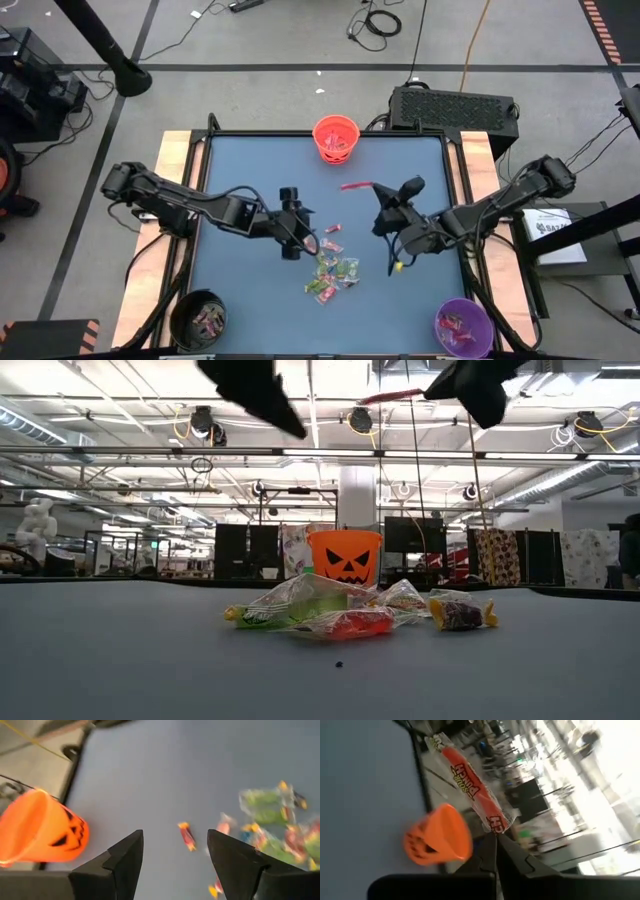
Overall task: Sort candy by brand, put in halloween buckets
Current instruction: Put the long orange gummy into the orange bucket
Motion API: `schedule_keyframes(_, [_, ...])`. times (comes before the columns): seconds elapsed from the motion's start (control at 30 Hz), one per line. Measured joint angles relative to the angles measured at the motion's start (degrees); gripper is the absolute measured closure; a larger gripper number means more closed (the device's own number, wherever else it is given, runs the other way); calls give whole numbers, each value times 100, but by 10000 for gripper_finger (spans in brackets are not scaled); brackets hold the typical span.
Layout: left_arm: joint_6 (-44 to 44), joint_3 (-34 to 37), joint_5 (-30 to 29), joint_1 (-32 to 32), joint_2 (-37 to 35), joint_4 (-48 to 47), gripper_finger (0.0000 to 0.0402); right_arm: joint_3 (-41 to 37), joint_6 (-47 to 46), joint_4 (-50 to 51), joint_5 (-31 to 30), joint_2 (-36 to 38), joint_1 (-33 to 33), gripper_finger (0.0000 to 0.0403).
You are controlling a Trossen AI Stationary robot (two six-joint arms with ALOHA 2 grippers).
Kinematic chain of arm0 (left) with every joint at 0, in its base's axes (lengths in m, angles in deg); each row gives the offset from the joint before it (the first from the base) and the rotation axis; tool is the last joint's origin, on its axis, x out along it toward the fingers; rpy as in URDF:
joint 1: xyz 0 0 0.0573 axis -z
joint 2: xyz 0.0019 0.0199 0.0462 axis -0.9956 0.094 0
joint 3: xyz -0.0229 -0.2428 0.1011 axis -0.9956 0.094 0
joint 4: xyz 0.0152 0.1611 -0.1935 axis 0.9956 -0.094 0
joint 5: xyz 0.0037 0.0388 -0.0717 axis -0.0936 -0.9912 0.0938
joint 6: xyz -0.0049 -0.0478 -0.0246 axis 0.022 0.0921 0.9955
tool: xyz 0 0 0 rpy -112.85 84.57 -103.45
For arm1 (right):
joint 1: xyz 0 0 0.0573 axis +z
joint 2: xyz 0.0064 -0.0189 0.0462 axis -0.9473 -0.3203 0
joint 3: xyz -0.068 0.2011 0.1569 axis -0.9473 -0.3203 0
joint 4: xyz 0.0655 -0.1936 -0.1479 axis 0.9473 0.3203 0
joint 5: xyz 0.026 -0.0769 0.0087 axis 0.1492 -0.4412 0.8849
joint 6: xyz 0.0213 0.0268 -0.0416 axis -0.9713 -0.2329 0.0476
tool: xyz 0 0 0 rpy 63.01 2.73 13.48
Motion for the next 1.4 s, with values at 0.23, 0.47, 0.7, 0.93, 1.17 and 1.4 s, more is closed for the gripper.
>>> schedule_keyframes(0.23, [134,0,-1026,-5,-183,525,174,-4,-1797,-704,3045,30,-1517,402])
schedule_keyframes(0.47, [668,0,-2276,-111,-457,516,174,-4,-3403,-1480,5853,-28,-3919,402])
schedule_keyframes(0.7, [623,-2,-2258,-133,-487,512,174,-4,-4382,-2103,6857,-582,-5782,402])
schedule_keyframes(0.93, [517,-2,-2249,-138,-487,498,174,-4,-4633,-2321,7470,-1663,-5869,402])
schedule_keyframes(1.17, [521,-2,-2227,-127,-487,493,174,-4,-4744,-2438,7198,-2237,-5827,391])
schedule_keyframes(1.4, [638,-2,-2220,-105,-487,250,174,-4,-4663,-2340,7146,-1817,-5671,277])
